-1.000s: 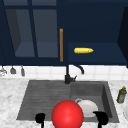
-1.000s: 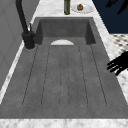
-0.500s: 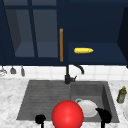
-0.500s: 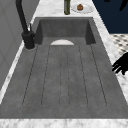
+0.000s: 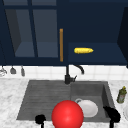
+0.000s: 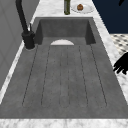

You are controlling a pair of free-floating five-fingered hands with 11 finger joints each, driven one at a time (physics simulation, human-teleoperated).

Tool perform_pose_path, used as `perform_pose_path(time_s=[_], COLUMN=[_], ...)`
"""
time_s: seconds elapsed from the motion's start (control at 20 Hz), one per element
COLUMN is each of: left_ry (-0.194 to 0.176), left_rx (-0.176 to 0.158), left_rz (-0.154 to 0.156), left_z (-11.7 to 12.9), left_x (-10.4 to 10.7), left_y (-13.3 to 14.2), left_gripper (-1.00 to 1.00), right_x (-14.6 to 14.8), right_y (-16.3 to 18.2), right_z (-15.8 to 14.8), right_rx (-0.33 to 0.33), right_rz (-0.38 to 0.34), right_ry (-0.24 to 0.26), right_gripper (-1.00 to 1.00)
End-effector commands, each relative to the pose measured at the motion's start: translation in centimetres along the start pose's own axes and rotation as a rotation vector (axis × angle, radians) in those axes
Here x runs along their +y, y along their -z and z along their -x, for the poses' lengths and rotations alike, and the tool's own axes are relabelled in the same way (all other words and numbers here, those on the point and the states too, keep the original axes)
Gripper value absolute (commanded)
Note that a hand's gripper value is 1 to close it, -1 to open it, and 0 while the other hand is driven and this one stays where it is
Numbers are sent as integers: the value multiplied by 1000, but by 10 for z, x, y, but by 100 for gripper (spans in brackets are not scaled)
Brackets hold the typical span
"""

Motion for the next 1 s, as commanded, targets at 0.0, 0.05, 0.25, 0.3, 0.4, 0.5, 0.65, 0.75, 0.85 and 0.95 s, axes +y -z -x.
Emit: perform_pose_path(time_s=[0.0,0.05,0.25,0.3,0.4,0.5,0.65,0.75,0.85,0.95], left_ry=[0,0,1,2,2,3,4,4,5,5], left_rx=[0,0,1,1,1,1,1,1,1,2], left_rz=[0,0,-1,-1,-1,-1,-2,-2,-2,-2], left_z=[0,0,0,0,0,0,0,0,0,0], left_x=[0,0,0,0,0,0,0,0,0,0], left_y=[0,0,0,0,0,0,0,0,0,0], left_gripper=[0,0,0,0,0,0,0,0,0,0], right_x=[-6,-8,-29,-25,-25,-27,-31,-33,-39,-48], right_y=[-3,-4,3,7,14,27,48,59,67,73], right_z=[23,29,49,43,50,55,61,70,80,91], right_rx=[-5,-4,-12,-47,-41,-28,-2,8,22,31], right_rz=[-42,-44,-53,-89,-119,-127,-147,-172,-199,-228], right_ry=[-20,-19,-2,-5,-9,-9,36,23,-37,-71], right_gripper=[-100,-100,-100,-100,-100,-100,-100,-100,-100,-100])
